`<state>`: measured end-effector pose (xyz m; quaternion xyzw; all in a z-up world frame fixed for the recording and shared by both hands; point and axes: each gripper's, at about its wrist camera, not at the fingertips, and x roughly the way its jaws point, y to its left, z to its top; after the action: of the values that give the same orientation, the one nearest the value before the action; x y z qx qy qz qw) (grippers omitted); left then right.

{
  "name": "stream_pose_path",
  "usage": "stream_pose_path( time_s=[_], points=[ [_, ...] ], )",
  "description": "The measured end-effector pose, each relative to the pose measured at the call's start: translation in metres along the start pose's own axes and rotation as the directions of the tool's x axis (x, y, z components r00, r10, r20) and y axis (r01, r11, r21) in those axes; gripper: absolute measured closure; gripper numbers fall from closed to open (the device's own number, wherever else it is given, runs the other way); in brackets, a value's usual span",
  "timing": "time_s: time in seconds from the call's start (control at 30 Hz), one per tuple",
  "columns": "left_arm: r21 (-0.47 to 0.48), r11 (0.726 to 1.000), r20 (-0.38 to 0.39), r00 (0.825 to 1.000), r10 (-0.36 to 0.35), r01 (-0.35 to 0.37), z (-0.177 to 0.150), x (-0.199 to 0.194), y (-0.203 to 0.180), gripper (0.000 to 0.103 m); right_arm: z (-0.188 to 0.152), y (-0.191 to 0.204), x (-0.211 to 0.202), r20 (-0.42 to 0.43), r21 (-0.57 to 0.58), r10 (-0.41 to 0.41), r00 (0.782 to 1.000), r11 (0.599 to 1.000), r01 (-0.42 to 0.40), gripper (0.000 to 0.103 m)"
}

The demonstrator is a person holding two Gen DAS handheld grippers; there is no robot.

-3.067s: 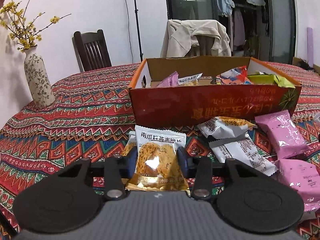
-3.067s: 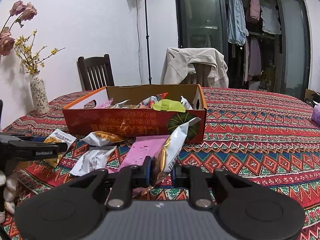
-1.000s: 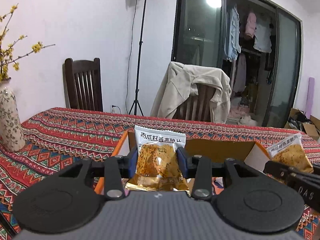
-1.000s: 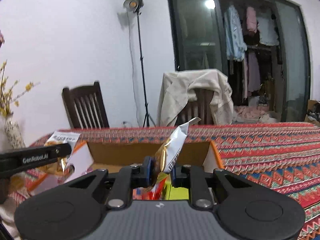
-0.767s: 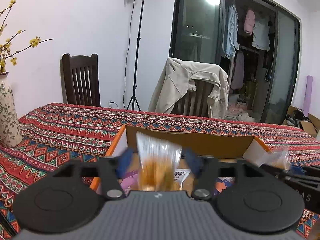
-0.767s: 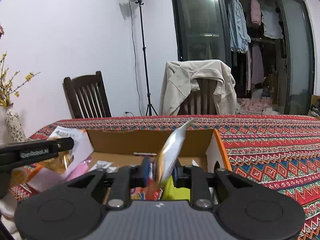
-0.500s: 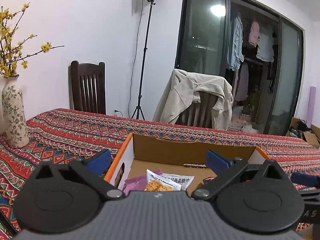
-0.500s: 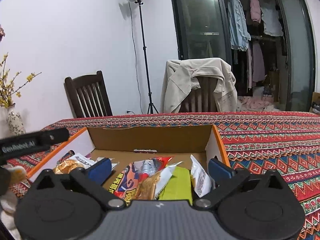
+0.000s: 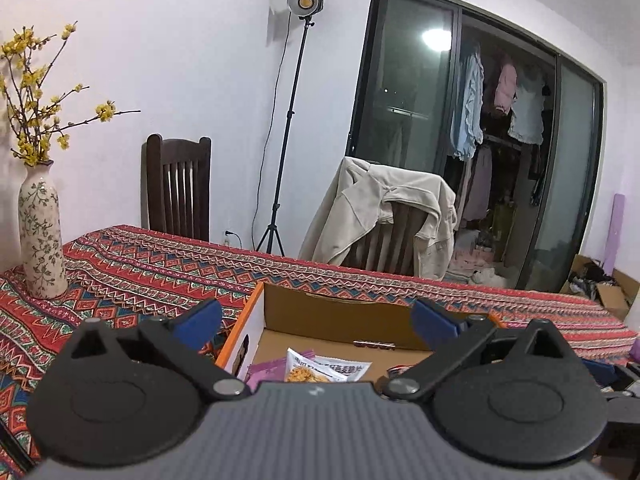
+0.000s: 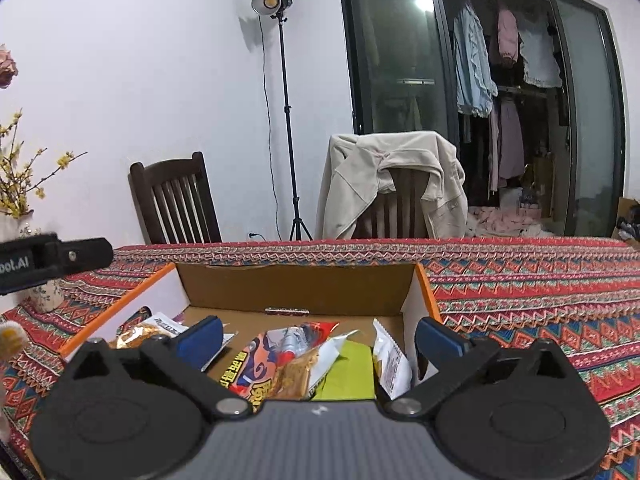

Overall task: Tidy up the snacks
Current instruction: 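Move both grippers back from the box to the snack pile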

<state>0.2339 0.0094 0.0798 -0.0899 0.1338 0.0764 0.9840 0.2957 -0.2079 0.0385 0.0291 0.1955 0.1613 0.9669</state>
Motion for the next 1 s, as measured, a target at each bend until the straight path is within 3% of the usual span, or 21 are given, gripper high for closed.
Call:
stream_pose_path(
  time_s=[0.2,0.5,1.0],
  points=[
    [0.007,1.000,0.003,1.000,-0.023,0.023,0.000,-0.029,0.005,0.000,0.001,0.009,-0.032,0.007,-0.030,-0.002,1.000,1.000,0.003,0.000],
    [0.043,0.999,-0.047,0.999,-0.021,0.023,-0.026,-0.063,0.026,0.000,-0.024,0.020,-0.081,-0.012,-0.082,0.016,1.000,0.996,-0.017,0.000],
    [0.060,0.998,-0.141,0.990,0.002,0.007,-0.072,-0.105,0.063,0.000,-0.078,0.032,-0.117,-0.125,-0.051,0.042,0.991,0.997,-0.049,0.000]
  ],
)
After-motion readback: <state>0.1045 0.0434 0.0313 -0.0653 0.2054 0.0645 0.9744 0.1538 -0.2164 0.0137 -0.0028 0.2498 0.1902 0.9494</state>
